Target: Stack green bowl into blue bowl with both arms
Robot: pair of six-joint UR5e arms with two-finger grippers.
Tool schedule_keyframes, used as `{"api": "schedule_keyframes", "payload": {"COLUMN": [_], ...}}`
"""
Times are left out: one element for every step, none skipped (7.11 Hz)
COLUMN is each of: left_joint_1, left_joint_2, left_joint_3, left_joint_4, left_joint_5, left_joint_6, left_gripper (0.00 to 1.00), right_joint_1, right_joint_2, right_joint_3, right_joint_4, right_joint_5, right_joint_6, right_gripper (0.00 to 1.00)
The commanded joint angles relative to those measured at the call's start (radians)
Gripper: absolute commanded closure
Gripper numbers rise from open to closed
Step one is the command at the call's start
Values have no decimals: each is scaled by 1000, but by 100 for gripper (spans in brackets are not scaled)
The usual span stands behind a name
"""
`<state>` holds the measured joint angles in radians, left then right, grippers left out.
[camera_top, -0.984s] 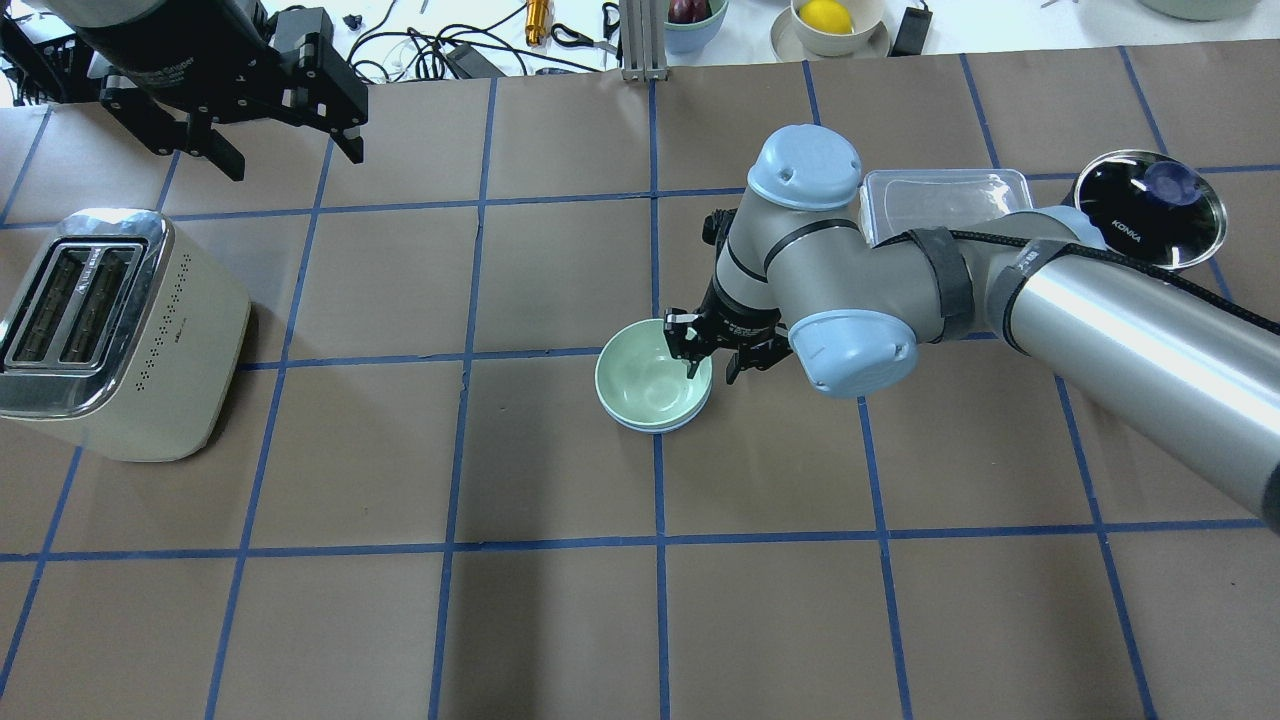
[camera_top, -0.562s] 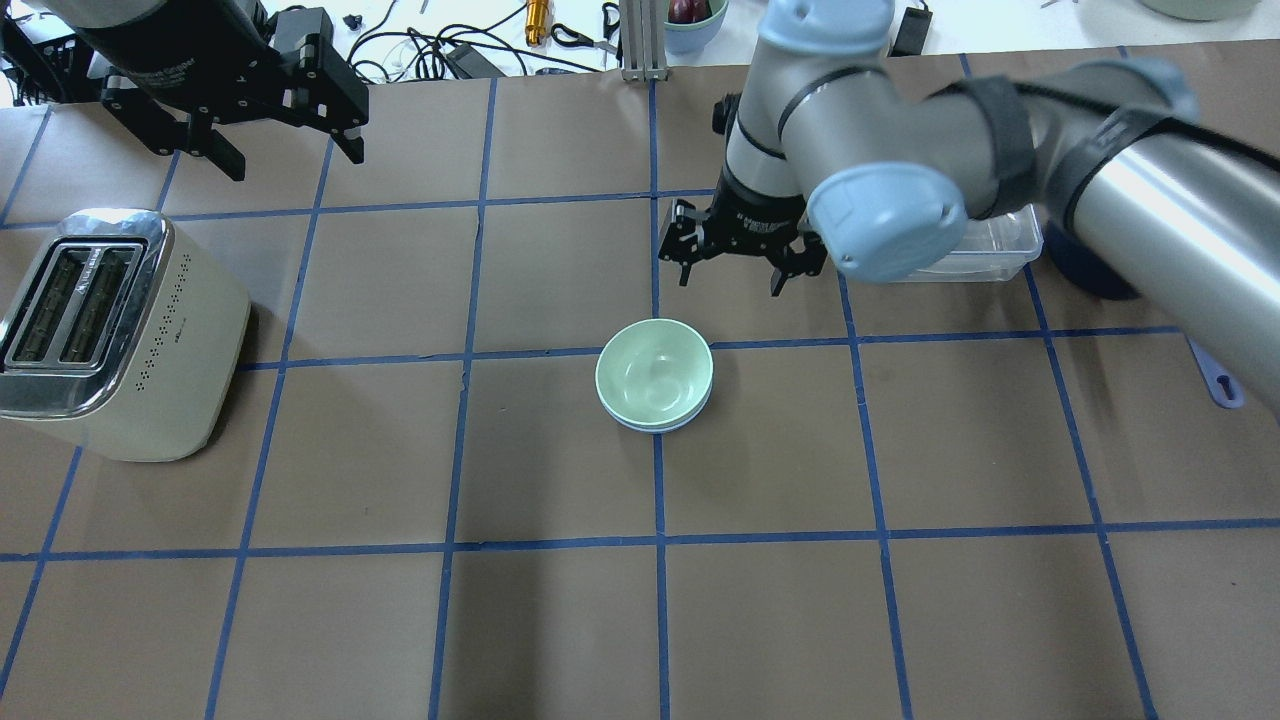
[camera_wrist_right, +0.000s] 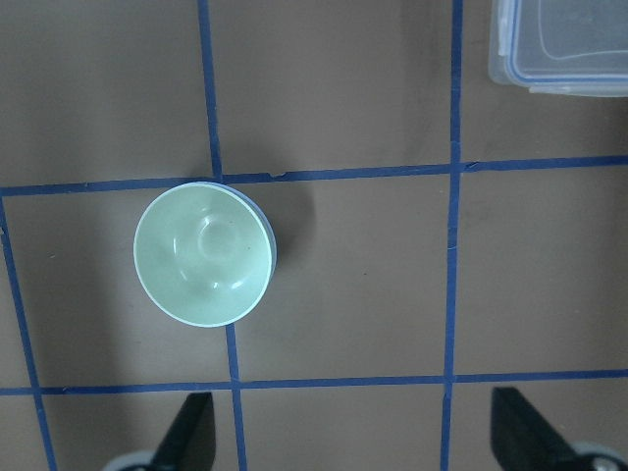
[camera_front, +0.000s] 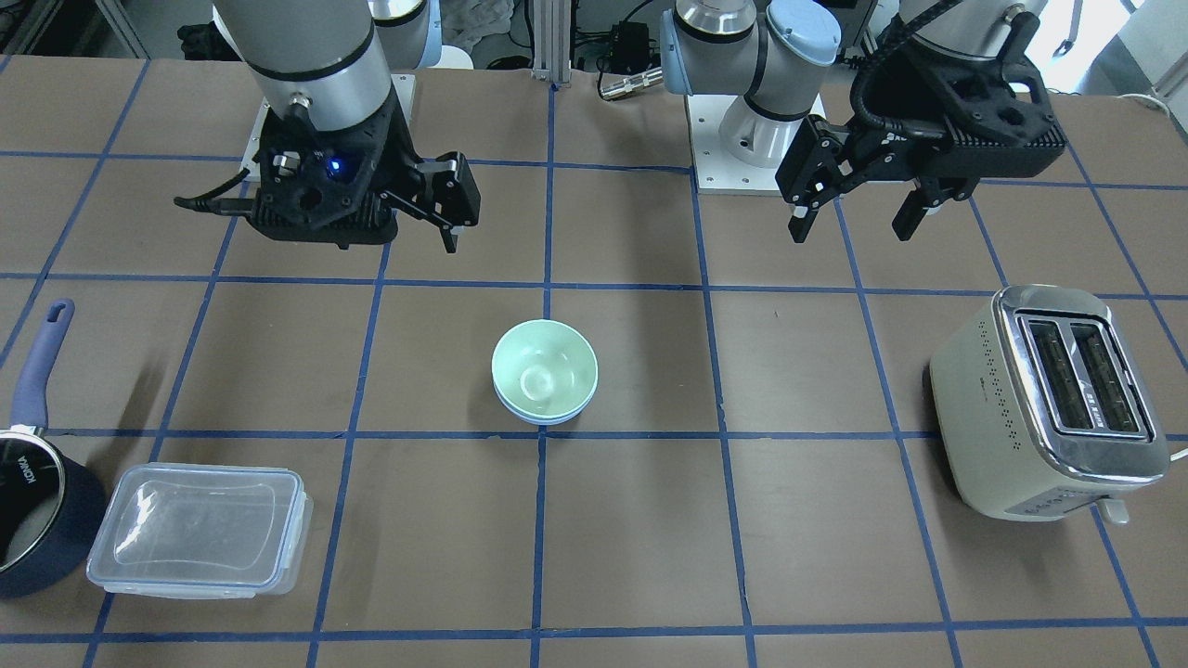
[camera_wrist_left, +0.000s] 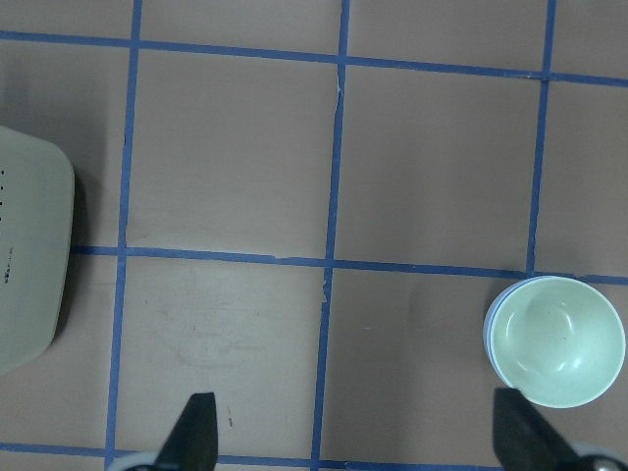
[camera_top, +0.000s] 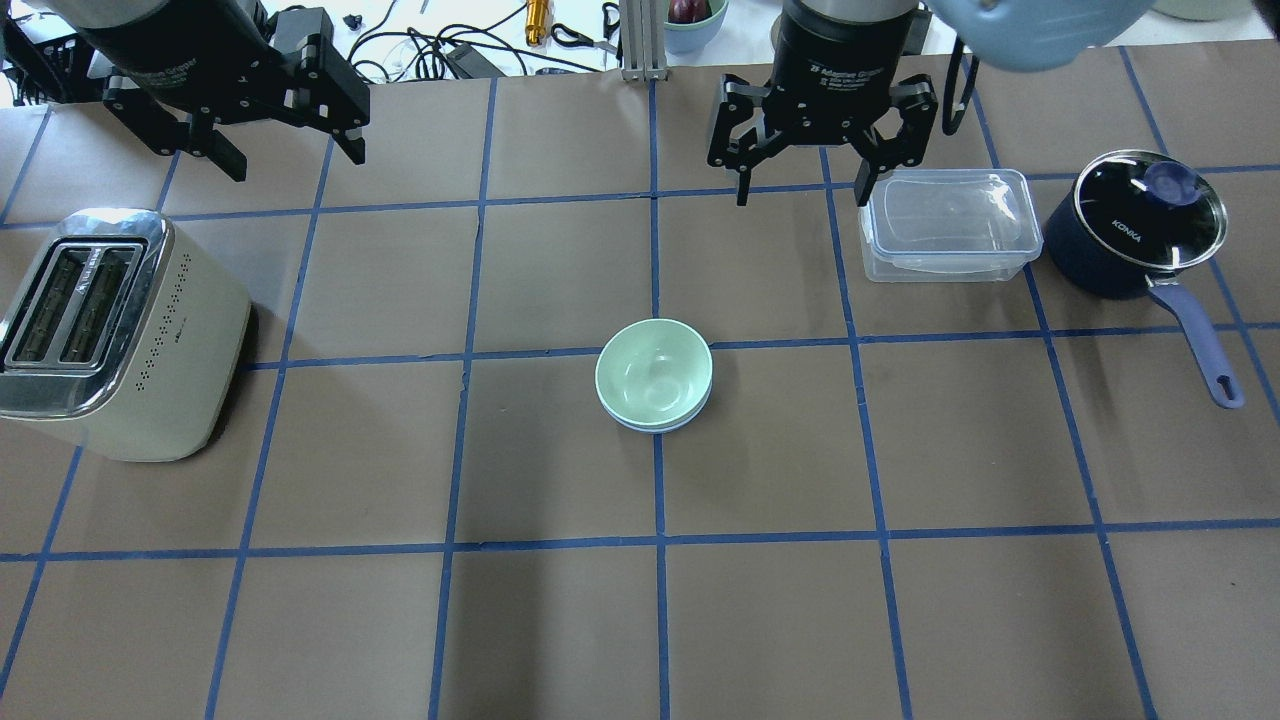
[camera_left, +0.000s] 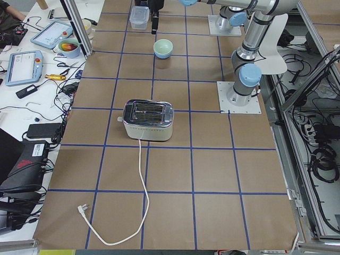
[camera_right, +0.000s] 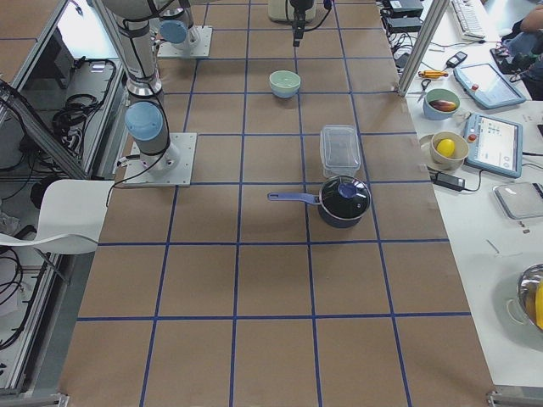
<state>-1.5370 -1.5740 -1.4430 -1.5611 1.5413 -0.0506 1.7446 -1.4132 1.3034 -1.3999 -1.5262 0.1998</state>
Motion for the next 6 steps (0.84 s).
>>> {"api": "schedule_keyframes", "payload": {"left_joint_1": [0,0,0,0,0,0], "left_joint_2": [0,0,2,2,3,3], "left_joint_3": [1,1,1,0,-2,-2], "left_joint_4": [3,1,1,1,3,1], "left_joint_5": [0,0,0,0,0,0], "left_joint_6": [14,18,18,18,18,18], "left_gripper": [0,0,0,0,0,0], "right_joint_1": [-133,-201,-227,-223,-218,-217], "right_joint_2": [-48,-71,-88,-104,-140,-151], "right_joint_3": [5,19,40,80,132,148], "right_joint_4": [30,21,-5,-77,-152,-152], "right_joint_5": [-3,-3,-5,-5,-5,-5], "right_joint_6": [-159,-221,-253,-250,-225,-205], "right_gripper": [2,2,6,6,4,0]}}
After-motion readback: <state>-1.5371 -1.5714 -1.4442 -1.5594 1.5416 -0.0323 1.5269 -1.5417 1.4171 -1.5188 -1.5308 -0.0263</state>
